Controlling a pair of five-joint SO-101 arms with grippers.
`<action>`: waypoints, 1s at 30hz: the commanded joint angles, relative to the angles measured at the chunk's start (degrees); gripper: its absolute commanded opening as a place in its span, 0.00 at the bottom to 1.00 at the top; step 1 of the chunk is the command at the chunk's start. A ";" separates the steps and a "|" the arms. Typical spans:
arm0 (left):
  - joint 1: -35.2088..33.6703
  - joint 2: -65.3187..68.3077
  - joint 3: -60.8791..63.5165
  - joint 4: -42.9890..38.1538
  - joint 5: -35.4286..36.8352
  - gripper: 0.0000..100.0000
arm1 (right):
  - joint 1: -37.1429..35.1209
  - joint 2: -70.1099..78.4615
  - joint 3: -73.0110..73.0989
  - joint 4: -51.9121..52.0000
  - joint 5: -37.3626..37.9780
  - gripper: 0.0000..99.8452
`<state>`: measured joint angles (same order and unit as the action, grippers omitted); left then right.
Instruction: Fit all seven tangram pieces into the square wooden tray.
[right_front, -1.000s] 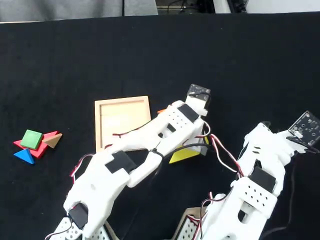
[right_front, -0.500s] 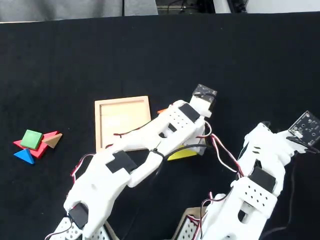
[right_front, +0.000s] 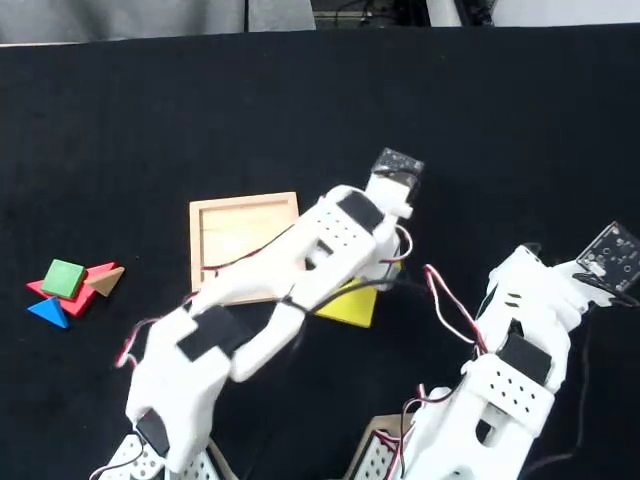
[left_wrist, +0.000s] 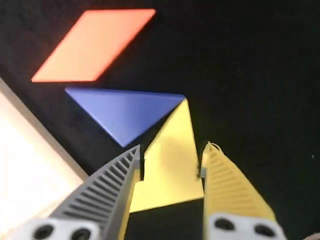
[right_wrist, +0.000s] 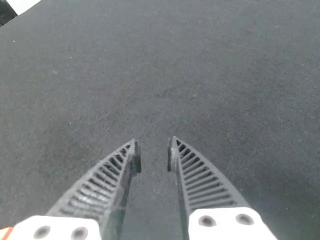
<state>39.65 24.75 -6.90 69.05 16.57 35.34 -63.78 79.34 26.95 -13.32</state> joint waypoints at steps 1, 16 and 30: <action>1.27 -8.97 9.98 -8.44 -0.62 0.20 | -0.97 0.31 -4.18 -1.23 0.62 0.11; 0.66 -21.80 37.76 -26.64 -21.98 0.30 | -0.97 0.13 -4.18 -1.23 0.70 0.11; 1.54 -19.69 29.85 -21.89 -24.88 0.31 | -4.13 0.13 -4.18 -1.23 4.22 0.10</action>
<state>40.88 5.32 26.86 47.78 -7.78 32.62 -63.78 79.34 26.95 -10.15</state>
